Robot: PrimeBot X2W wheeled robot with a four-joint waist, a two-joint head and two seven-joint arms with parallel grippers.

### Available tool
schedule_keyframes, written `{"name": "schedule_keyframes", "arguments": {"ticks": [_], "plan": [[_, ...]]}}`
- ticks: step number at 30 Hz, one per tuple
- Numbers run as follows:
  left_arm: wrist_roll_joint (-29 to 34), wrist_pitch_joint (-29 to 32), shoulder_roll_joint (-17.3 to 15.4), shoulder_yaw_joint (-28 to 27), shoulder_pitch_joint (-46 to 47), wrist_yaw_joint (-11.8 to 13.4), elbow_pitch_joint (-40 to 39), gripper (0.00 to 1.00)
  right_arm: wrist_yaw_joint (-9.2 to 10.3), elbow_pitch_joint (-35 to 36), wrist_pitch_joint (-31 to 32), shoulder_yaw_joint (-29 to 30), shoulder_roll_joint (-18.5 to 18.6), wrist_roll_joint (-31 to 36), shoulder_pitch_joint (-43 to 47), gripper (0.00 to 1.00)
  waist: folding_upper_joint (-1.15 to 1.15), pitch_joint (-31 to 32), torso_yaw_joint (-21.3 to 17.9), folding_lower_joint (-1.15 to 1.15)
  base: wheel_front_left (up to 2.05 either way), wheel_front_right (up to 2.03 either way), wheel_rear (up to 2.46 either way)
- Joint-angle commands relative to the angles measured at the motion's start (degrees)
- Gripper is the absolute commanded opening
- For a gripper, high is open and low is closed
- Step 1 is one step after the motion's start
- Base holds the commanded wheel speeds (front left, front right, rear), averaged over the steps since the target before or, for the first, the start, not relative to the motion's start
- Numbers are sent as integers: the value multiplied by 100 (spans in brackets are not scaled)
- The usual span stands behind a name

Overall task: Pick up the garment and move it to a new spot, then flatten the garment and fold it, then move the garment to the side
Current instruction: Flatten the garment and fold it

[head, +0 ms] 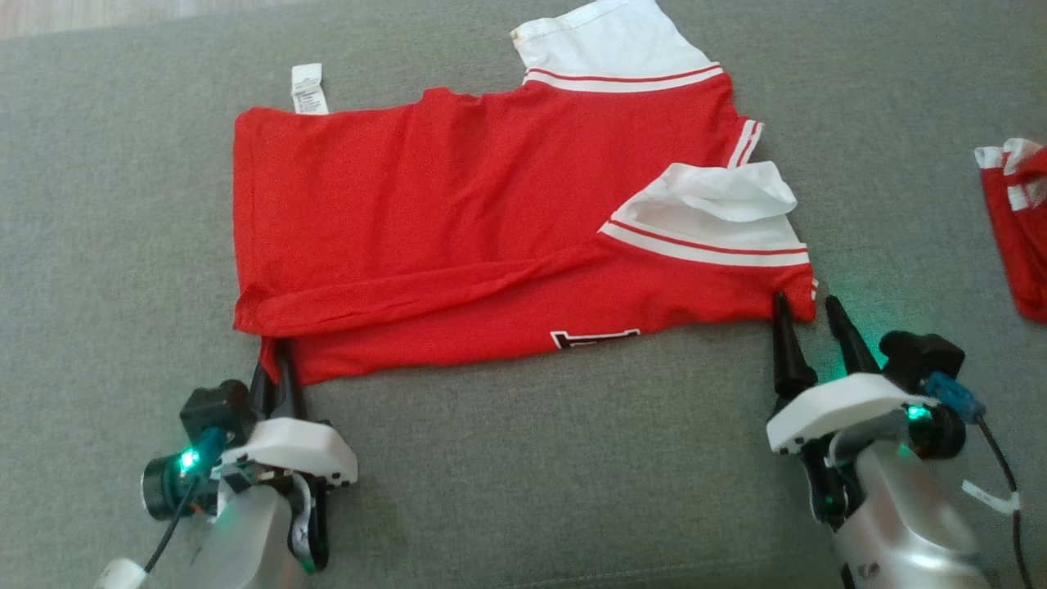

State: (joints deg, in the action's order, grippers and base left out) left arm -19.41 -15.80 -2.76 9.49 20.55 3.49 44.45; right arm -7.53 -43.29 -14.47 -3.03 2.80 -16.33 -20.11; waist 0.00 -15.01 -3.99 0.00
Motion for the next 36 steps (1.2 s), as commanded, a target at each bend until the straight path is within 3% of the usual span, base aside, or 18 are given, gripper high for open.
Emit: {"name": "schedule_keyframes", "arguments": {"ticks": [1, 2, 8, 13, 18, 25, 32, 33, 34, 35, 36], "plan": [[-47, 81, -11, 43, -208, -40, 159, 0, 4, -14, -52, -238, 8, -123, -135, 28, 0, -8, 45, 0, 0, 0, 0], [-94, 81, -11, 93, -218, -70, 146, 0, 4, -99, -52, -290, 8, -167, -175, 0, 0, -7, 57, 0, 0, 0, 0], [-344, 81, -11, 185, -179, -238, -129, 0, 4, 258, -52, -230, 8, -584, -290, 0, 0, 46, 100, 0, 0, 0, 0], [-202, 81, -11, -146, 91, -249, -825, 0, 4, 651, -52, -63, 8, -1069, -506, 0, 0, 260, 147, 0, 0, 0, 0], [19, 81, -14, -601, 320, -312, -1270, 0, 4, 571, -52, -27, 8, -1428, -821, 0, 0, 701, 173, 0, 0, 0, 0], [106, 81, -46, -706, -136, -411, -669, 0, 4, 200, -38, -209, 63, -1575, -516, 0, 0, 1298, 148, 0, 0, 0, 0], [-175, 81, -16, -506, -1043, -417, -212, 0, 4, 131, -41, -347, 90, -1858, 451, 0, 0, 1306, 119, 0, 0, 0, 0], [-205, 81, -15, -411, -1122, -434, -240, 27, 4, 134, -39, -374, 90, -1885, 551, 0, 0, 1270, 114, 0, 0, 0, 0], [-264, 81, -14, -335, -1165, -496, -359, 96, 4, 139, -40, -377, 100, -1911, 619, 44, 0, 1221, 113, 0, 0, 0, 0], [-319, 81, -14, -338, -1206, -429, -455, 100, 4, 146, -40, -391, 122, -1905, 657, 100, 0, 1174, 114, 0, 0, 0, 0], [-305, 81, -14, -326, -1221, -359, -555, 100, 4, 172, -41, -392, 144, -1891, 666, 100, 0, 1126, 113, 0, 0, 0, 0]]}}
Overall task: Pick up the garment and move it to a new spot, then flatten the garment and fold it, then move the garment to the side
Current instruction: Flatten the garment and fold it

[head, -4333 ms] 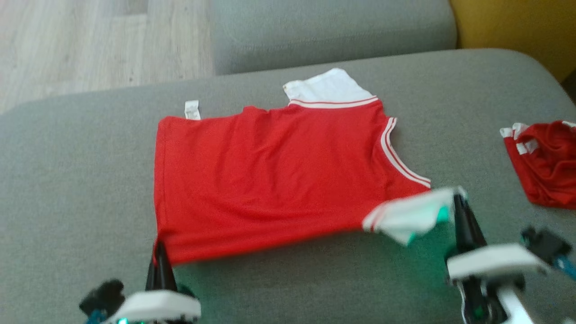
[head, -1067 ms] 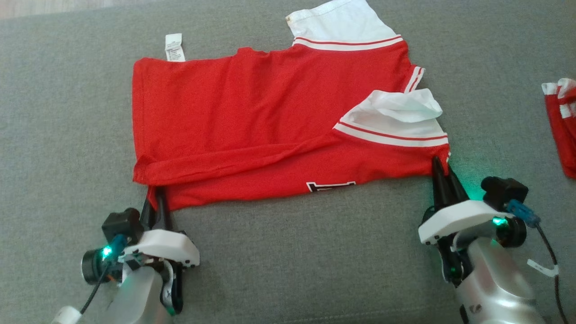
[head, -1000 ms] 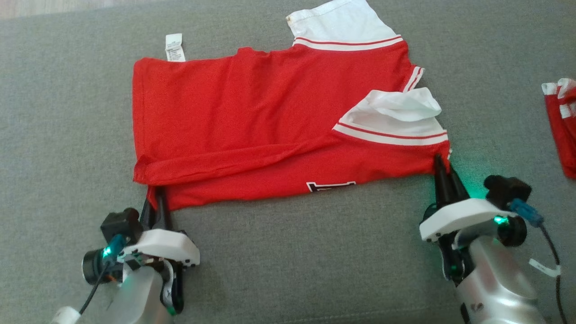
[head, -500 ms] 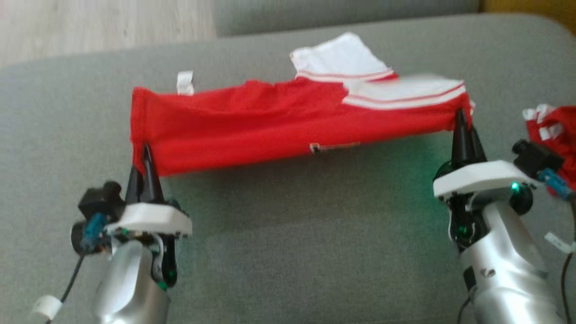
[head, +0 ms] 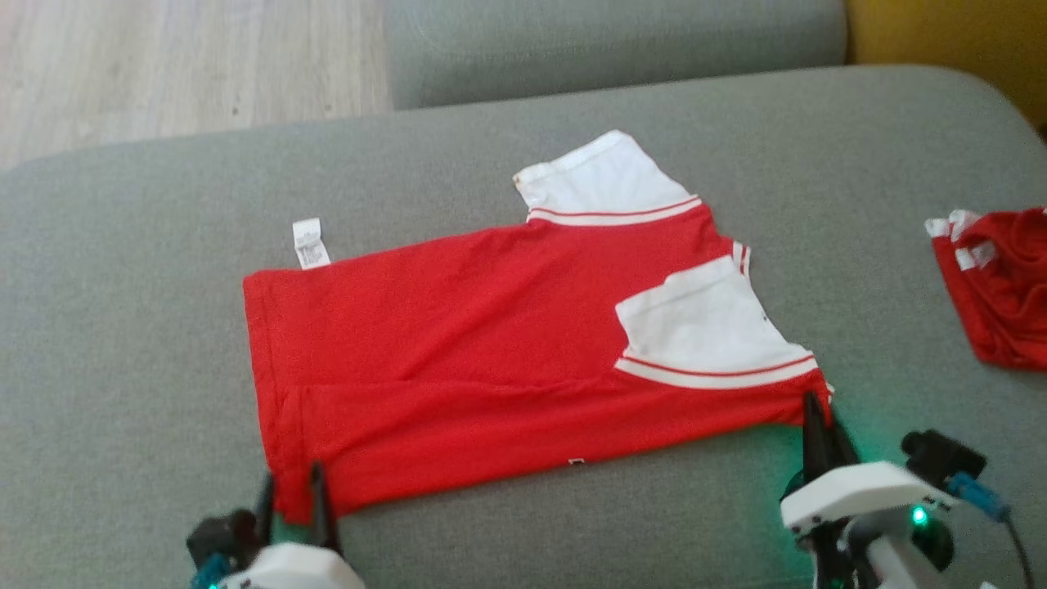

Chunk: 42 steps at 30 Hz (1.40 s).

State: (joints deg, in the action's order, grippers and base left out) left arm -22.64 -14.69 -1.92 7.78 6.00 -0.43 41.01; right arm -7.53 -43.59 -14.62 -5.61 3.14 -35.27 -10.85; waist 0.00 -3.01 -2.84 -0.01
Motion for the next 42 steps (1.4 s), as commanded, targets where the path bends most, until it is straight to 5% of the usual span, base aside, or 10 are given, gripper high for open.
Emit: {"name": "schedule_keyframes", "arguments": {"ticks": [1, 10, 21, 29, 30, 31, 32, 33, 42], "plan": [[9, -30, -98, -168, 243, 86, -332, 100, 4, 237, -29, -104, 118, -2, -272, 100, 0, -123, -5, 1, 0, 0, 0], [519, -30, -188, -529, 1139, 321, -773, 100, 4, 682, -36, 75, 209, 464, -902, 100, 0, -670, -82, 1, 0, 0, 0], [679, -30, -787, -774, 3084, 518, 1069, 100, 4, 970, -37, -367, 91, 716, -1684, 100, 0, -1551, -345, 1, 0, 0, 0], [635, -30, -751, -662, 3603, 108, 1961, 100, 4, 1105, 79, -595, 273, 738, -2028, 100, 0, -1893, -313, 1, 0, 0, 0], [666, -30, -736, -606, 3661, 61, 2058, 84, 4, 1118, 131, -647, 348, 779, -2150, 100, 0, -1924, -280, 1, 0, 0, 0], [710, -30, -723, -542, 3710, 25, 2143, 55, 4, 1119, 193, -690, 410, 807, -2285, 100, 0, -1947, -247, 1, 0, 0, 0], [728, -30, -685, -502, 3747, -4, 2191, 6, 4, 1096, 288, -732, 457, 822, -2428, 100, 0, -1965, -208, 1, 0, 0, 0], [758, -30, -647, -458, 3770, -8, 2228, 0, 4, 1062, 383, -766, 506, 848, -2586, 100, 0, -1981, -162, 1, 0, 0, 0], [966, -30, -228, -110, 3902, -140, 1556, 0, 4, 150, 1593, -1154, 1005, 1165, -4163, 100, 0, -2260, 674, 1, 0, 0, 0]]}}
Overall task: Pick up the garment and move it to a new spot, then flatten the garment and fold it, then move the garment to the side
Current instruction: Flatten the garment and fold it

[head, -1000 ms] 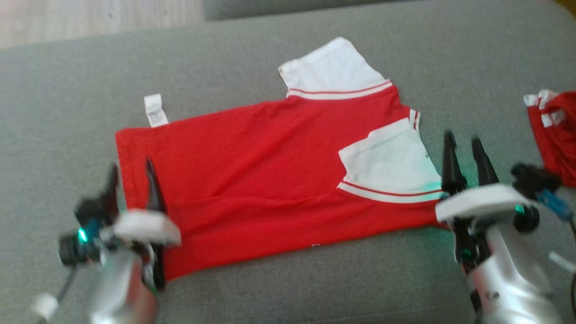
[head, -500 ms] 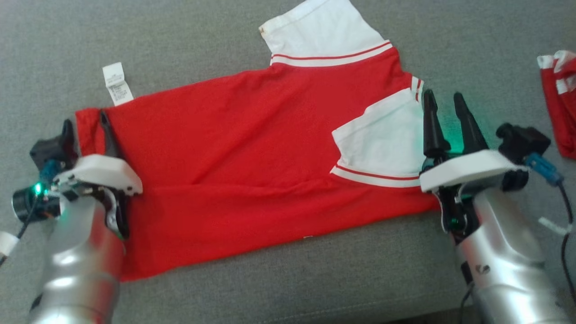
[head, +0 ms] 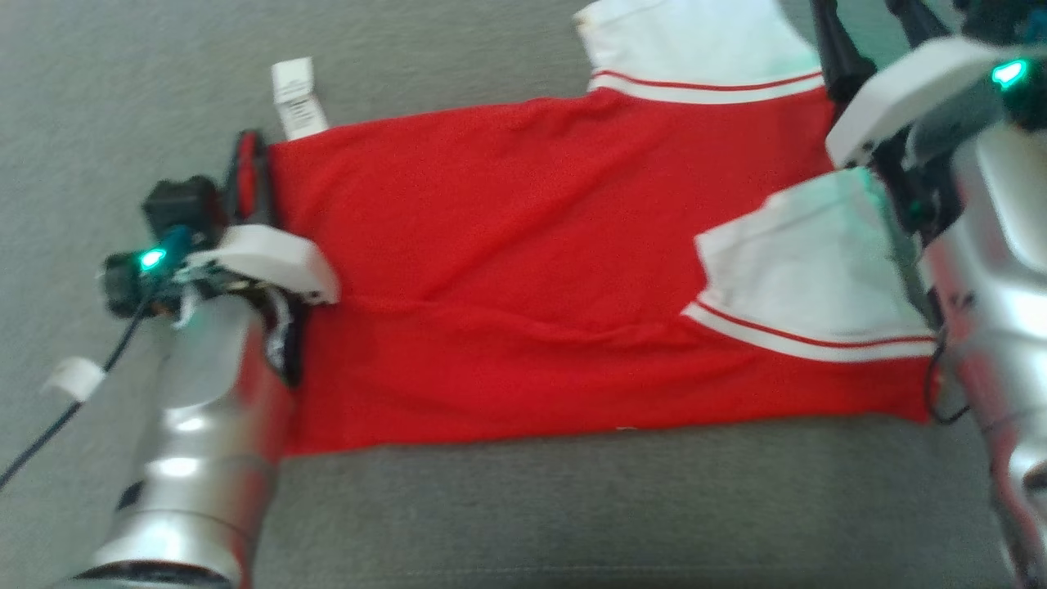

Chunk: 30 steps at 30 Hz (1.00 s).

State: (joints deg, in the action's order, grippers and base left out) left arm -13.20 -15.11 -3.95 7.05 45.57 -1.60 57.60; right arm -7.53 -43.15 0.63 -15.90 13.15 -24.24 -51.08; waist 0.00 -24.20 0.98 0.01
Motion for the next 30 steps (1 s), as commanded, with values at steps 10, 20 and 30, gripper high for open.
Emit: {"name": "schedule_keyframes", "arguments": {"ticks": [10, 20, 30], "plan": [[-931, 11, 105, 1211, 55, -193, -803, 0, 4, -1430, 995, -287, 477, 738, -1467, 100, 0, -577, 1229, -1, 0, 0, 0], [-1631, 11, 106, 2036, 167, 239, -1072, 0, 4, -2125, 1124, -366, 383, 807, -1756, 0, 0, -664, 1338, -1, 0, 0, 0], [-1062, 11, 46, 1359, 393, 447, -1608, 0, 4, -2190, -945, 240, 374, 1106, -2179, 0, 0, -492, 906, -1, 0, 0, 0]]}}
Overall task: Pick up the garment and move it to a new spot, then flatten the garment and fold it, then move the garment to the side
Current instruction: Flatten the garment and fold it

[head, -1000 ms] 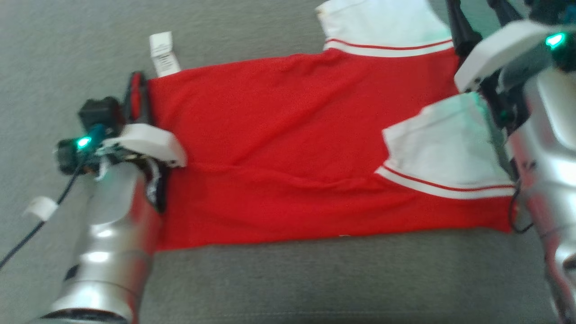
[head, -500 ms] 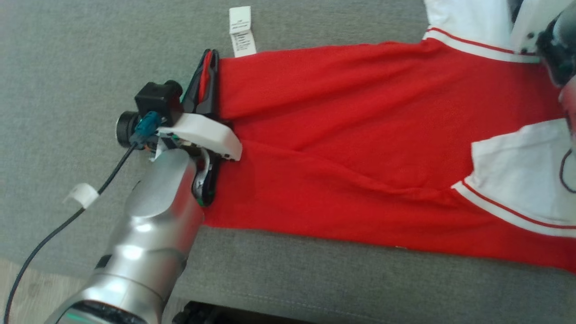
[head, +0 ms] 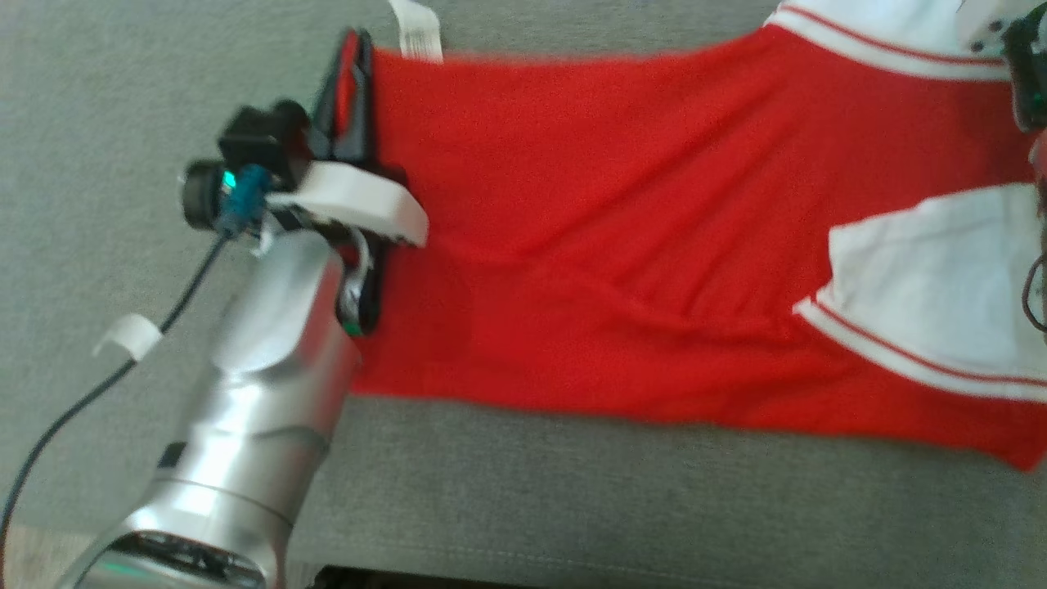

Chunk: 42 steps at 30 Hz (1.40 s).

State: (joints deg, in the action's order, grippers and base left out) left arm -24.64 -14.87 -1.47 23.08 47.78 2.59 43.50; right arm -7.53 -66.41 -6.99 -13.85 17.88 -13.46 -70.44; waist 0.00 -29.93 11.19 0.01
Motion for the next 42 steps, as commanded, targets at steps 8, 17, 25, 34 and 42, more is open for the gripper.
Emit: {"name": "schedule_keyframes", "arguments": {"ticks": [8, 17, 25, 34, 42], "plan": [[682, -13, -472, -887, -140, -152, -398, 0, 4, 225, -767, 263, -468, -248, -5, 0, 0, 623, -716, -1, 0, 0, 0], [1116, -13, -723, -1367, -977, -320, -472, 0, 4, 1678, -799, -168, -621, -1512, 1736, 0, 0, 1150, -1207, -1, 0, 0, 0], [1320, -13, -697, -1777, -1921, -386, -703, 0, 4, 2759, -800, -541, -478, -2551, 3624, 0, 0, 1380, -1422, -1, 0, 0, 0], [1520, -13, -430, -2188, -2833, -375, -884, 62, 4, 3061, -800, -518, -529, -2972, 4708, 4, 0, 1726, -1435, -1, 0, 0, 0], [1817, -13, -237, -2436, -3428, -118, -1383, 100, 4, 3339, -800, 49, -734, -2390, 5179, 100, 0, 2211, -1331, -1, 0, 0, 0]]}}
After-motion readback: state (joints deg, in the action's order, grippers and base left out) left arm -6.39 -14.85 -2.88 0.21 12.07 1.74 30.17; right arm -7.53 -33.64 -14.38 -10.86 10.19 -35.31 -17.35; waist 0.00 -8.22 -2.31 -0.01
